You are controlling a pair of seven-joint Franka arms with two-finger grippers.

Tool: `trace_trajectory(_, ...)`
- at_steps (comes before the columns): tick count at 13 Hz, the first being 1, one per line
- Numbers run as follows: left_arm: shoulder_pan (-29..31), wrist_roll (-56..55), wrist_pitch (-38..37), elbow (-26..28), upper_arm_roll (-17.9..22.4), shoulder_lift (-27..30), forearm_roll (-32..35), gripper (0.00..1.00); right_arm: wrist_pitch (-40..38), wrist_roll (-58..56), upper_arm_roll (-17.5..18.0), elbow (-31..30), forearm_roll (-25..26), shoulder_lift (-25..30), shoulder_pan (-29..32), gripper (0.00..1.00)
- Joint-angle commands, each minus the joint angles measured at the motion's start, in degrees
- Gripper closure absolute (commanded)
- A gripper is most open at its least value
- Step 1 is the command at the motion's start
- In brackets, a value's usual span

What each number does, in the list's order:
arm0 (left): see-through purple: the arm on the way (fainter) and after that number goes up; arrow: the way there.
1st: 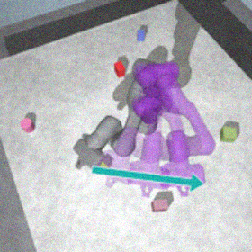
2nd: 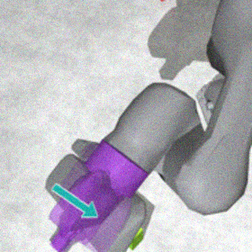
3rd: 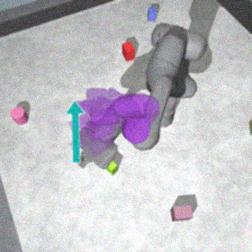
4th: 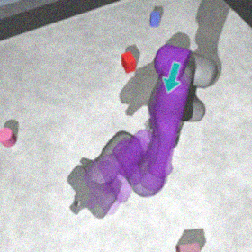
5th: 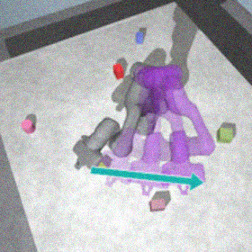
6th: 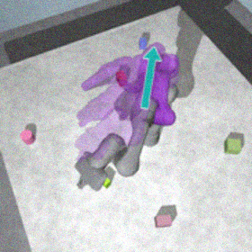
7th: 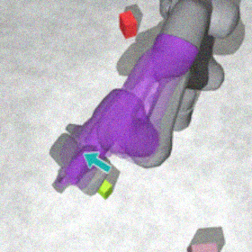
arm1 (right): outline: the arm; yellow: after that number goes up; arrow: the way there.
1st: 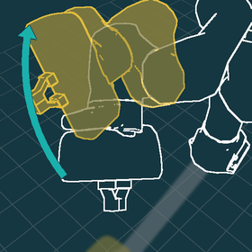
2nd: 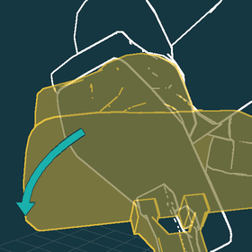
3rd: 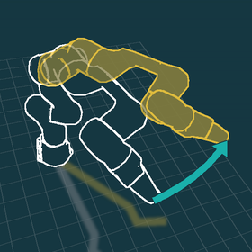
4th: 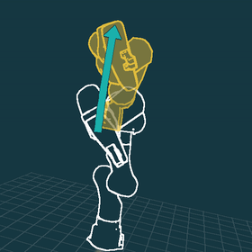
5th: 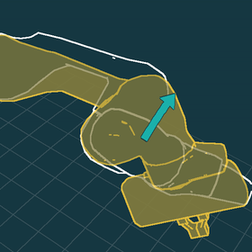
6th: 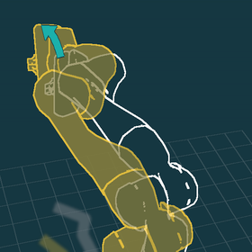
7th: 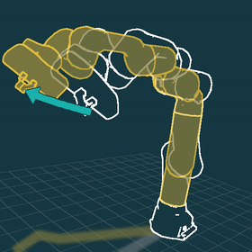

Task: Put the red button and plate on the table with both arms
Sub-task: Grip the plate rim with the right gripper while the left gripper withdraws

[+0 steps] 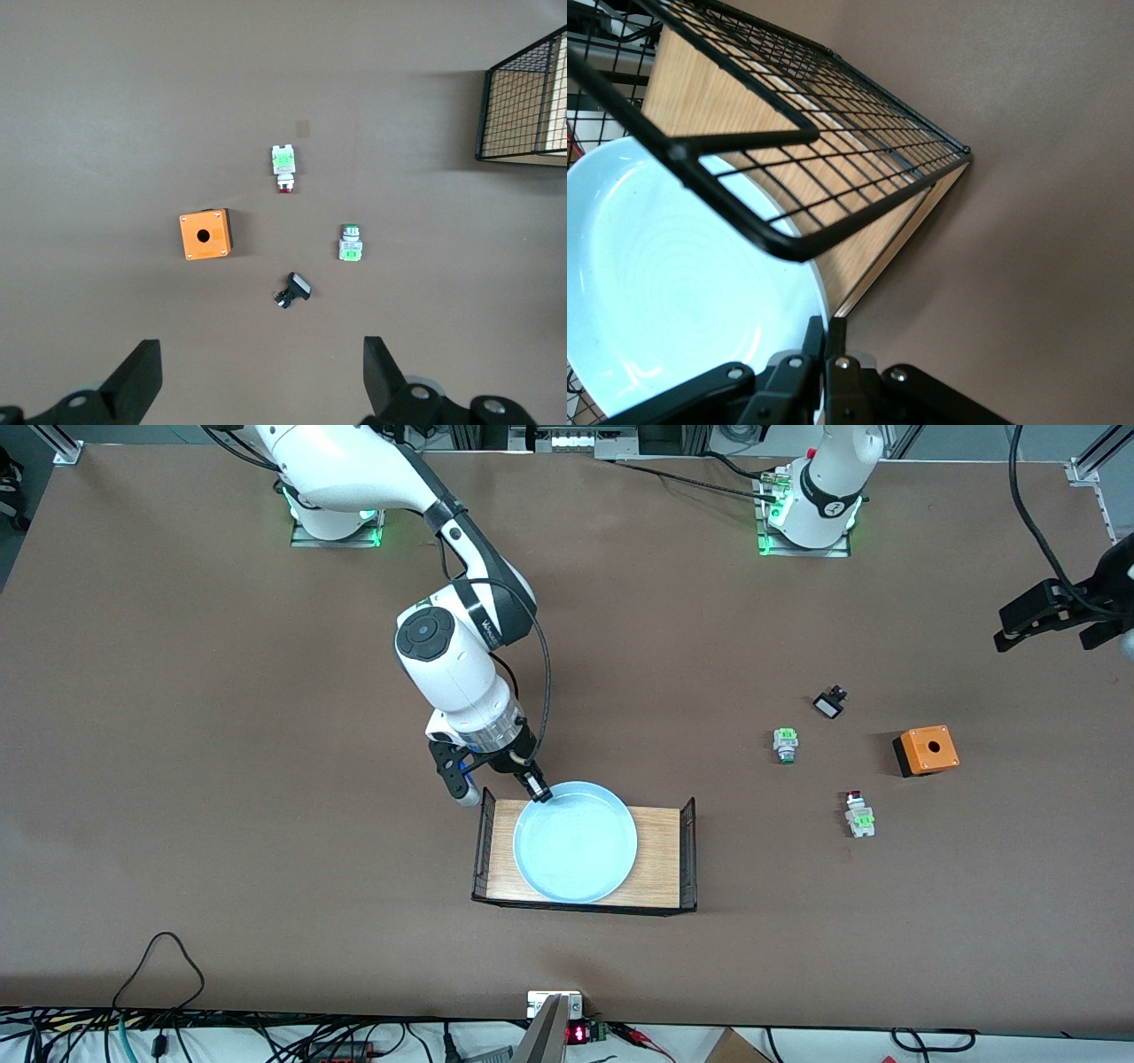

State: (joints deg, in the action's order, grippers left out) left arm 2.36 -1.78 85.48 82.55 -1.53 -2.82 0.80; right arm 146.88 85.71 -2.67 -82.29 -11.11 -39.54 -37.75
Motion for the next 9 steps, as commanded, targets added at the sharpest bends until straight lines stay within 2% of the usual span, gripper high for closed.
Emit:
trace_trajectory(1, 0.8, 1.1, -0.6, 1.1, 0.1, 0.7, -1.0, 0.00, 0.3, 0.1, -0.5, 1.7, -0.4, -0.3, -0.5, 1.00)
trace_trajectory(3, 2.6, 1.6, -0.5, 1.0, 0.1, 0.6, -2.0, 0.00, -0.9, 0.6, -0.5, 4.7, -0.8, 0.2, -1.4, 1.00)
trace_trajectory(9, 2.7, 1.6, -0.7, 0.8, -0.6, 1.3, -2.9, 0.00, -15.6, -0.4, -1.2, 8.8, -0.4, 7.4, -1.1, 1.00)
